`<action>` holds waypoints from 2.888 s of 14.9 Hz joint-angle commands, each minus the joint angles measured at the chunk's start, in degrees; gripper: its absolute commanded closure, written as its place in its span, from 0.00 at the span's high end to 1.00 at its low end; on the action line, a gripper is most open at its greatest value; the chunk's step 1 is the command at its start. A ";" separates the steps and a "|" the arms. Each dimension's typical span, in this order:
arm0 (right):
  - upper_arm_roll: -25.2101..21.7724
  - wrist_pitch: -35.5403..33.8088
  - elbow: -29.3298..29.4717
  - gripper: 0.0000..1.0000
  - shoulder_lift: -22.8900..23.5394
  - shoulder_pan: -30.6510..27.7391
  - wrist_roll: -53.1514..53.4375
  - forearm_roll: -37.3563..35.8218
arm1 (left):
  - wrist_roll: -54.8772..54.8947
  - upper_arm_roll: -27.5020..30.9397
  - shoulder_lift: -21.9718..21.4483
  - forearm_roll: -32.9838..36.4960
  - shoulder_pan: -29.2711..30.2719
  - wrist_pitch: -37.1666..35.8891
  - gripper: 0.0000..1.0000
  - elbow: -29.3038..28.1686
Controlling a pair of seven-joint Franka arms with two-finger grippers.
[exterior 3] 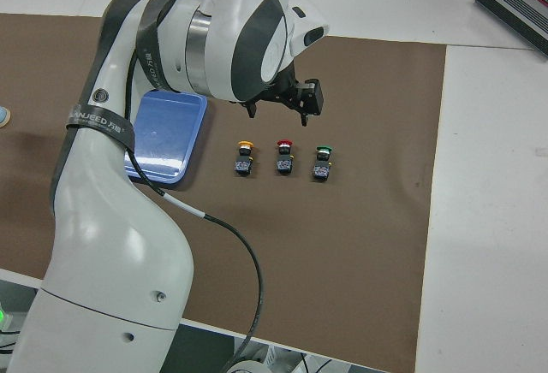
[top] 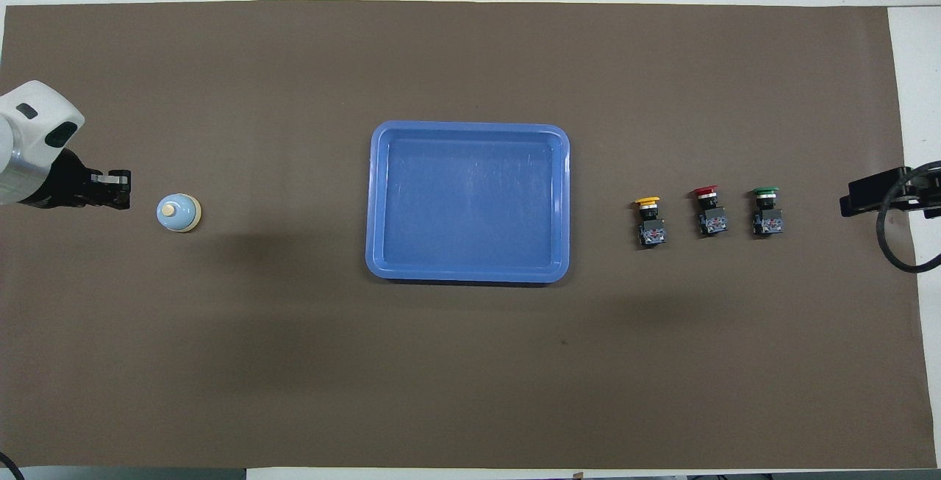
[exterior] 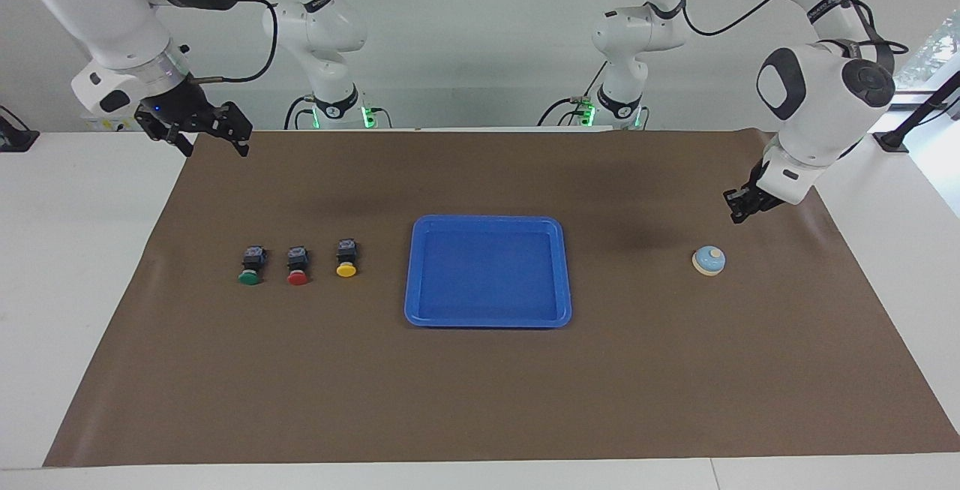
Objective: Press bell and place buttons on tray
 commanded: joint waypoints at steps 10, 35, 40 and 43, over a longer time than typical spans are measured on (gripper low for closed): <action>0.54 1.03 -4.21 1.00 -2.49 -0.79 -1.03 -0.46 | -0.54 0.17 4.08 0.05 -0.10 14.67 0.00 -8.15; 0.45 32.99 -14.75 1.00 9.62 -6.68 -12.97 -0.46 | -0.72 -0.36 1.81 0.05 -0.28 -9.58 1.00 7.67; 0.45 47.79 -27.23 1.00 9.55 -5.54 -13.07 -0.28 | -0.54 -0.36 -2.85 0.05 -0.27 -12.74 1.00 7.67; 0.45 47.53 -29.78 1.00 8.58 -5.54 -14.47 -0.28 | -0.54 -0.44 -5.22 0.05 -0.27 -14.76 1.00 7.67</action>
